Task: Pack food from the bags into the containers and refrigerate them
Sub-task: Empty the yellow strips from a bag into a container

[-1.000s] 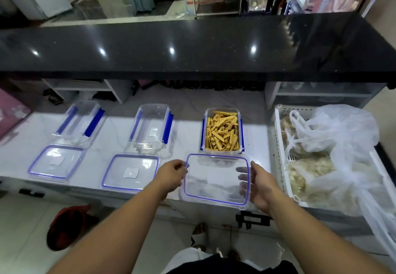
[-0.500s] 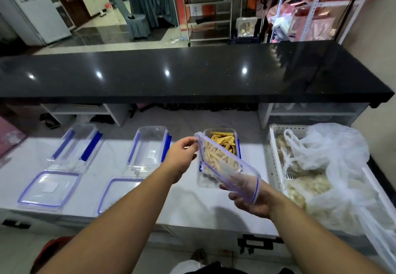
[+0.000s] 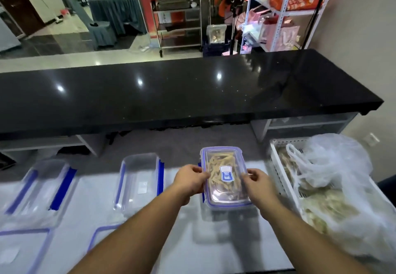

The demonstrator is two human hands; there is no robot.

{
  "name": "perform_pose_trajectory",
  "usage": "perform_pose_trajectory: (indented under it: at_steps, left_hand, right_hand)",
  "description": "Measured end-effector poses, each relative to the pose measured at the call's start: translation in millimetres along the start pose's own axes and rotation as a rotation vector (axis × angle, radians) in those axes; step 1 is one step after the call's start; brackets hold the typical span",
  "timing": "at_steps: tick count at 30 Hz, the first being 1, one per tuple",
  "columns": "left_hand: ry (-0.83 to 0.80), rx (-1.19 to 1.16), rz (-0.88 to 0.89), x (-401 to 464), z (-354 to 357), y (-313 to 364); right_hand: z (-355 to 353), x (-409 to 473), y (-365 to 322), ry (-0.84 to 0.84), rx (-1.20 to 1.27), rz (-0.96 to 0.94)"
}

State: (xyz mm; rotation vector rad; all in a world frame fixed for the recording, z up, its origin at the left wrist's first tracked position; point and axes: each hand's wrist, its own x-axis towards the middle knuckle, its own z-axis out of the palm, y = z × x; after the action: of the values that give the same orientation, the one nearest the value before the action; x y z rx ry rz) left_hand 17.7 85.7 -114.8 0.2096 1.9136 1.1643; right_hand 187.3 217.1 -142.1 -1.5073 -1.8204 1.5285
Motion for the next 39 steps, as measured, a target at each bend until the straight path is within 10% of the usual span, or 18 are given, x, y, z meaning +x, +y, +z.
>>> perform_pose_trajectory:
  at_steps: [18, 39]
  left_hand:
    - [0.224, 0.518, 0.086, 29, 23, -7]
    - [0.076, 0.112, -0.179, 49, 12, -24]
  right_hand:
    - [7, 47, -7, -0.082, -0.487, -0.091]
    - [-2, 63, -10, -0.270, -0.212, 0.226]
